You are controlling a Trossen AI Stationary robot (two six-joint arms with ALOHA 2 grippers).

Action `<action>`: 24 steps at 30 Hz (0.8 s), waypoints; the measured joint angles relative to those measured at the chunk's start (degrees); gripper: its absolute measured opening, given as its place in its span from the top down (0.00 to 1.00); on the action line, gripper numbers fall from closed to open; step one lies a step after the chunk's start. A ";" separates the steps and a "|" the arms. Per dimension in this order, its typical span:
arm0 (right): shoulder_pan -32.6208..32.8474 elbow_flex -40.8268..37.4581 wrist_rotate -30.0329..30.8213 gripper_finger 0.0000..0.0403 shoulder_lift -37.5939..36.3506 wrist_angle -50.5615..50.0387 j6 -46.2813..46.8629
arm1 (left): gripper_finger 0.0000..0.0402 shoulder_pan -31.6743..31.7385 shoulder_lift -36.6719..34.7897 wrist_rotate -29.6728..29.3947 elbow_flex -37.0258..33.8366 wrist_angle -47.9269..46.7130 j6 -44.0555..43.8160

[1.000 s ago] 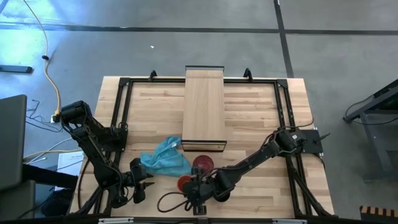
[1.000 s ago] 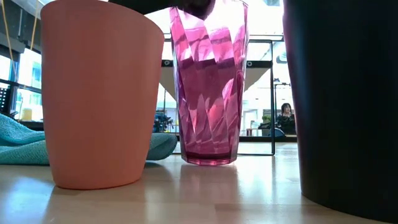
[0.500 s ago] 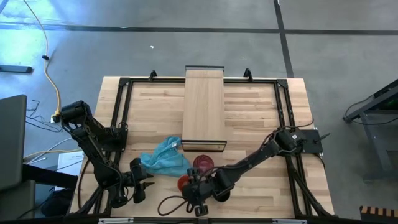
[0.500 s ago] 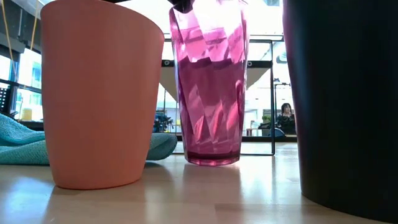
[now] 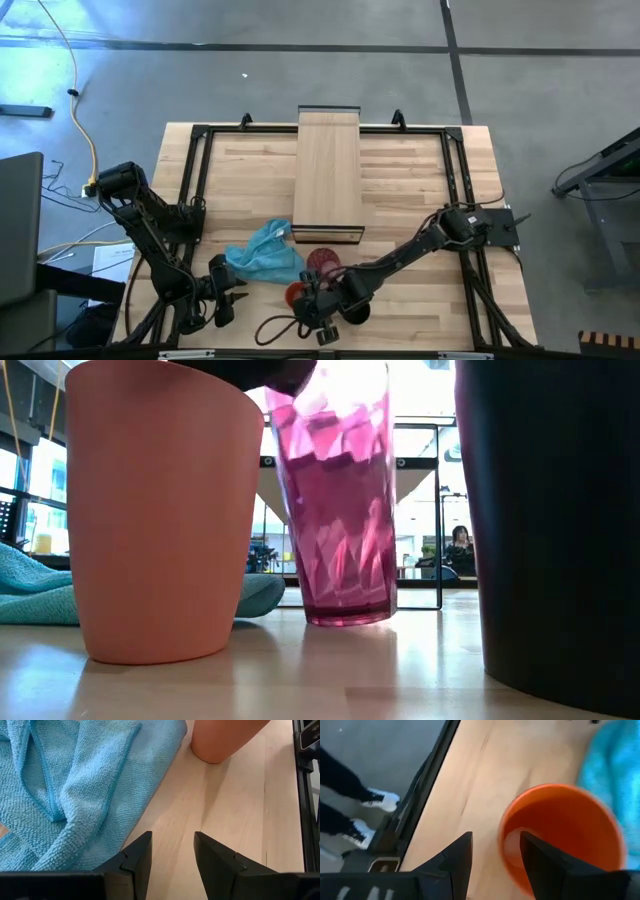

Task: Stack small to large cups/mugs on shelf
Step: Put the orange cup on the shelf

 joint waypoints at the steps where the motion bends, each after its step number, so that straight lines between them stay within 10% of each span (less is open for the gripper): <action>1: 0.00 0.00 -0.59 0.61 0.20 0.25 -0.57 | 0.67 0.00 0.00 0.00 0.01 0.00 0.00; 16: 0.11 0.00 0.57 0.62 0.69 -1.14 -1.91 | 0.67 0.00 0.00 0.00 0.01 0.00 -0.55; 24: 0.11 0.00 0.87 0.87 0.71 -1.36 -1.82 | 0.67 0.00 0.00 0.00 0.01 -0.04 -0.55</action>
